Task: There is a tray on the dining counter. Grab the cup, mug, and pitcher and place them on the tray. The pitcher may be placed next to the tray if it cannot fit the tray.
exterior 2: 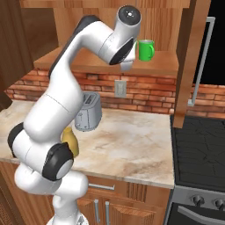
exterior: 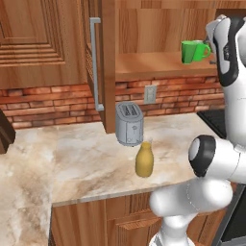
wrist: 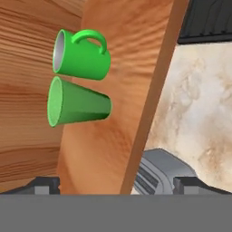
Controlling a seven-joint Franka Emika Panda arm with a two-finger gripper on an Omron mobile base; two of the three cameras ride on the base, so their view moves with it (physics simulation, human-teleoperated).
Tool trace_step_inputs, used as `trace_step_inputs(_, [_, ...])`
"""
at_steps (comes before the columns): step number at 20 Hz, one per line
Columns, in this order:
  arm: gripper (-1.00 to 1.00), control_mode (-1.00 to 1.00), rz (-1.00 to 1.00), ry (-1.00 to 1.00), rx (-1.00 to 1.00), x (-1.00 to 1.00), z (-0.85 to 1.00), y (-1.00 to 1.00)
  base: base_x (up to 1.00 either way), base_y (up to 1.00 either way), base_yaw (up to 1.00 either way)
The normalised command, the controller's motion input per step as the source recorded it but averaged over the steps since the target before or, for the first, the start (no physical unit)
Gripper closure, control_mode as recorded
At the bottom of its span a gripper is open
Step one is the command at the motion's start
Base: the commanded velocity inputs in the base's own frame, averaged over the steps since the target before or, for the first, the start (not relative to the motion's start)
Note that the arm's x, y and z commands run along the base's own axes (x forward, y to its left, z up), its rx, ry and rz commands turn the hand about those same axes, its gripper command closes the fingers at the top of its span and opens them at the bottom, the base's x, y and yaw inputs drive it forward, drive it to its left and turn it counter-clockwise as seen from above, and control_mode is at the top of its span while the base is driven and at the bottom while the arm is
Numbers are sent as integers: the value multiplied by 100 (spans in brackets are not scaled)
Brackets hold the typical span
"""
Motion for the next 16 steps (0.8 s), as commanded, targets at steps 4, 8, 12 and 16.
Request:
trace_step_inputs(4, [-100, -100, 0, -4, 10, 52, 0, 0, 0, 0, 0])
trace_step_inputs(8, [-100, -100, 0, -1, 8, 40, 0, -4, 0, 0, 0])
trace_step_inputs(12, [-100, -100, 0, 0, 6, 20, 0, -12, 0, 0, 0])
trace_step_inputs(16, [-100, -100, 0, 0, 2, 24, 0, -9, 0, 0, 0])
